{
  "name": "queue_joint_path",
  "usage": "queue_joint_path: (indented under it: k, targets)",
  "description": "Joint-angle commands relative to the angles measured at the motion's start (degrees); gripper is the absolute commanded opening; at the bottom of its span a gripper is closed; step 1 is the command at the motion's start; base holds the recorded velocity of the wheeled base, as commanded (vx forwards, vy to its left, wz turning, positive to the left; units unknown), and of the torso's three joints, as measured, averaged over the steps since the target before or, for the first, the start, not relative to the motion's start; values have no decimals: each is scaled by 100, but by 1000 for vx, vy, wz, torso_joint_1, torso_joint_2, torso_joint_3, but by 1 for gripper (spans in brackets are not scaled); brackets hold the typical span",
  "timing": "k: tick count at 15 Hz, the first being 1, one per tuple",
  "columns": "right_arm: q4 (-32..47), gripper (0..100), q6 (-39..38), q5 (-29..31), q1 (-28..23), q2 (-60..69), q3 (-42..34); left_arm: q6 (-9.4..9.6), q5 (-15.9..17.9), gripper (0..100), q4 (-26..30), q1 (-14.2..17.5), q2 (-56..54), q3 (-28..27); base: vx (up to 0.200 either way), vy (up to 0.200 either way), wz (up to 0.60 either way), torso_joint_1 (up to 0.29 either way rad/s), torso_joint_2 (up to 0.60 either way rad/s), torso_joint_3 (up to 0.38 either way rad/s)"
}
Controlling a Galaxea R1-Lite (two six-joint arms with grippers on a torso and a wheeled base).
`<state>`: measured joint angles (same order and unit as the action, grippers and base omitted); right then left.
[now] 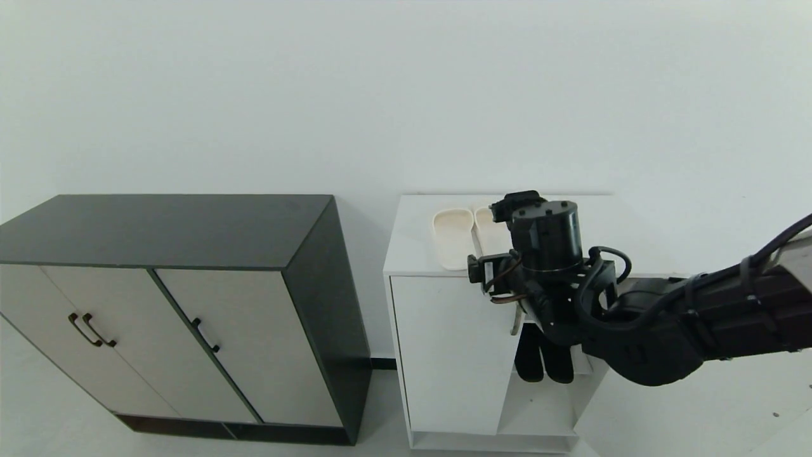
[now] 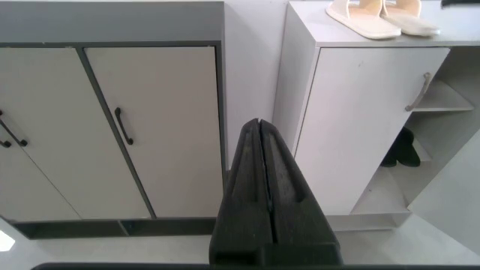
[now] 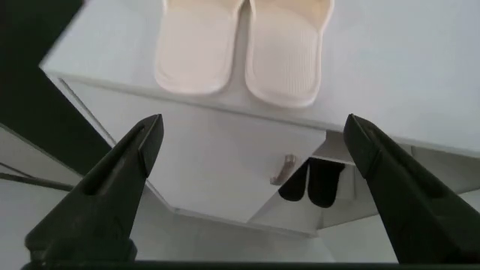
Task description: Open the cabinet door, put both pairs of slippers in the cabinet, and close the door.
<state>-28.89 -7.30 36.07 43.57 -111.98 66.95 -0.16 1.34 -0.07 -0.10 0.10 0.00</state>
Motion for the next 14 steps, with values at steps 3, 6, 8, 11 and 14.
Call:
queue_joint_path:
  k: [3,6,8,11,14]
  targets:
    - [393,100,-491,-4,55,89,310,-2,-2,0,-1,1,-1,0,0,0,0,0,0,0]
    - [129,100,-588,-21,55,-52,125,-2,7,0,-1,1,-1,0,200,0,0,-6,1,1]
    - [-143,100,-553,-92,55,-166,46,-2,7,0,-1,1,-1,0,200,0,0,15,2,2]
    - [-178,100,-571,-179,55,-298,20,-2,7,0,-1,1,-1,0,200,0,0,10,-1,2]
    - [-178,100,-579,-285,55,-438,-15,-2,15,0,-1,1,-1,0,200,0,0,5,1,-1]
